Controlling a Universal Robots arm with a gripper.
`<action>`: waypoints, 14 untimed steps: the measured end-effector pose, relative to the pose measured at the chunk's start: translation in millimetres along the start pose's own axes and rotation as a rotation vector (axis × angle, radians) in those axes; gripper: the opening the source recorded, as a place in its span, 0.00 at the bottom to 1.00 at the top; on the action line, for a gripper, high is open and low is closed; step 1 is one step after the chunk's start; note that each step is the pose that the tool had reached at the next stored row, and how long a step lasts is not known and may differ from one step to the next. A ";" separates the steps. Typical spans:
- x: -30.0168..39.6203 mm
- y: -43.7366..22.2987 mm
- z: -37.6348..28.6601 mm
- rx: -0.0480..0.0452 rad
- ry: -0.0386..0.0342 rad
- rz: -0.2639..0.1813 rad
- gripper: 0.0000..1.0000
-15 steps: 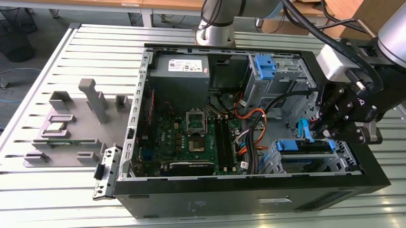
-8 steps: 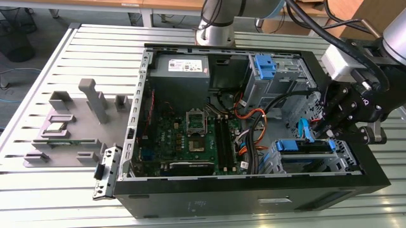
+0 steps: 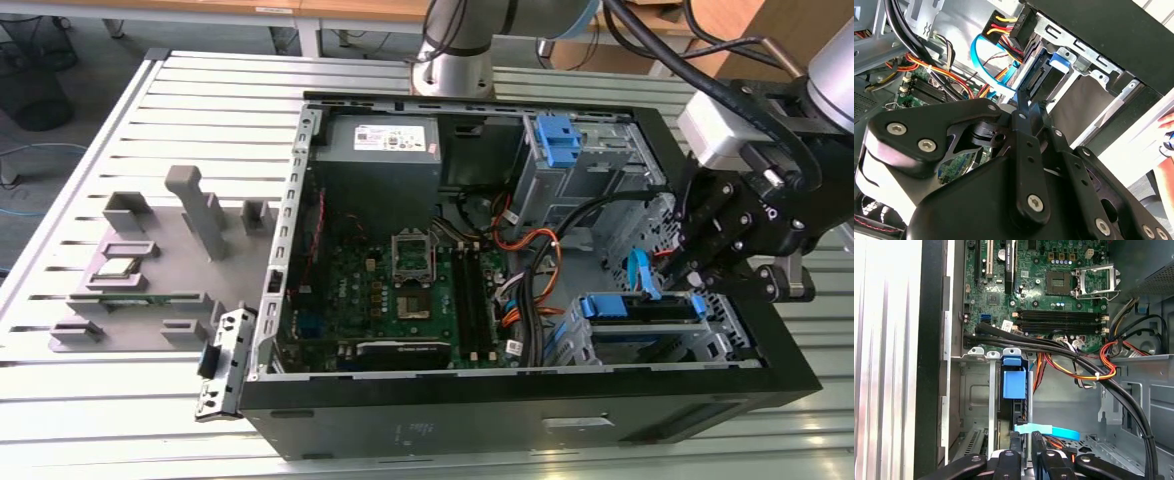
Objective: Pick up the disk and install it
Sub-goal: 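Insert the second disk wire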
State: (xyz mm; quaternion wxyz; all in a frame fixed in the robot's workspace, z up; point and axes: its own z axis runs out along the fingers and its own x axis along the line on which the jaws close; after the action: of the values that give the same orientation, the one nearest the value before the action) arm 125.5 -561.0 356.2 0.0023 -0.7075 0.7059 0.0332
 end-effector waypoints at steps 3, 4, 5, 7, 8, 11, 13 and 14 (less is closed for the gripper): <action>0.0 0.0 -0.2 0.0000 -0.0001 0.000 0.24; 0.1 0.0 -0.5 0.0000 0.0000 0.000 0.24; 0.0 0.0 -0.6 0.0000 -0.0002 0.000 0.24; -0.1 0.0 -0.9 0.0000 -0.0001 0.000 0.24; 0.0 0.0 -1.0 0.0000 -0.0001 0.000 0.24; 0.0 0.0 -1.1 0.0000 0.0000 0.000 0.24; -0.1 -0.7 -1.2 0.0000 0.0002 0.000 0.24; -0.1 -1.1 -1.2 0.0000 0.0001 0.000 0.24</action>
State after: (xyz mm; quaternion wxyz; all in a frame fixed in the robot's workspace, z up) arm 126.6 -560.9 357.3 0.0023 -0.7076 0.7059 0.0332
